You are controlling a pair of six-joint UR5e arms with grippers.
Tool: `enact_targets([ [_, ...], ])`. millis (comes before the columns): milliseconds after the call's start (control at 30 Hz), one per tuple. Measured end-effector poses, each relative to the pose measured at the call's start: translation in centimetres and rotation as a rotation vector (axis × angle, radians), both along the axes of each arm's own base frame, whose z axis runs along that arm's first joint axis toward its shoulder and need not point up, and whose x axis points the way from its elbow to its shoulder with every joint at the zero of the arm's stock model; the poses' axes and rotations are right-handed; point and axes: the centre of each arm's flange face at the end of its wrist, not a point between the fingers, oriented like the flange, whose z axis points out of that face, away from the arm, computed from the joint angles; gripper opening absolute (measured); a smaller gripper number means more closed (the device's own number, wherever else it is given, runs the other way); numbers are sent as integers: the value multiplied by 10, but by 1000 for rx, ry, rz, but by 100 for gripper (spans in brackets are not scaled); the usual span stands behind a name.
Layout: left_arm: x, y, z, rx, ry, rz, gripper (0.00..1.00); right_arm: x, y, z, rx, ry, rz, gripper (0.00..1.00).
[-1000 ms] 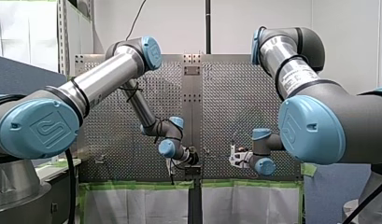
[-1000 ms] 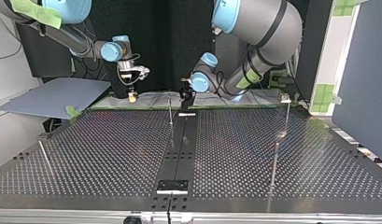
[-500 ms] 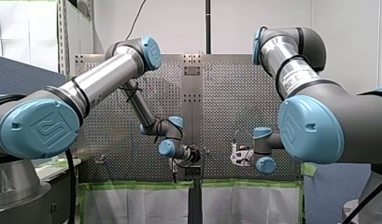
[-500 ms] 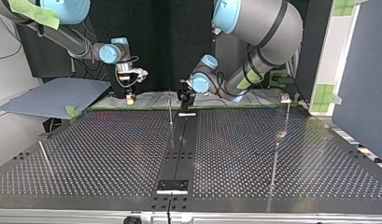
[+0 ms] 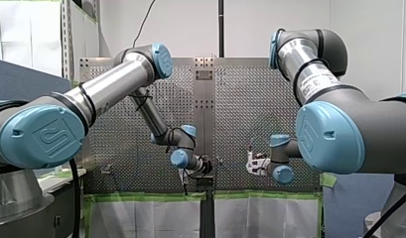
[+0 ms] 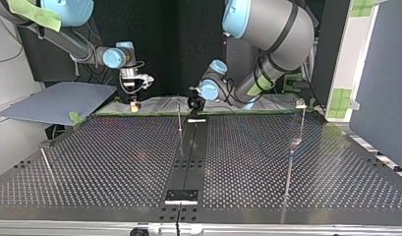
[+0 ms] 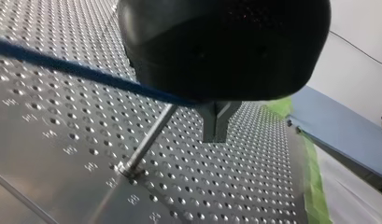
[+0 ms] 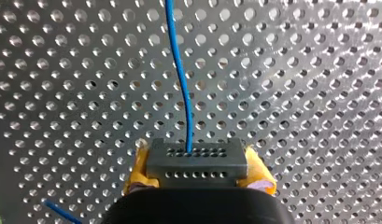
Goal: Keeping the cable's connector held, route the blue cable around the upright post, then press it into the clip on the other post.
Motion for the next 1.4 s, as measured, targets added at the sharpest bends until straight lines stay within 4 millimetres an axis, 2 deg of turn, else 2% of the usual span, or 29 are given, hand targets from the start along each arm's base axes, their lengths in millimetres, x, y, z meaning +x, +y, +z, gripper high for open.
enact_targets([
  [533, 10, 8, 0, -7, -1, 9, 0, -18, -23, 8, -14, -21, -55, 0],
  [933, 30, 20, 8, -6, -36, 59, 0, -19, -35, 14, -24, -19, -51, 0],
  [1333, 36, 27, 8, 43, -71, 84, 0, -21, -42, 17, -31, -19, -49, 0],
  [1367, 36, 28, 8, 49, -74, 83, 16, -21, -42, 17, -31, -19, -48, 0],
  [1400, 37, 28, 8, 55, -76, 82, 16, -21, -43, 17, -31, -19, -48, 0],
])
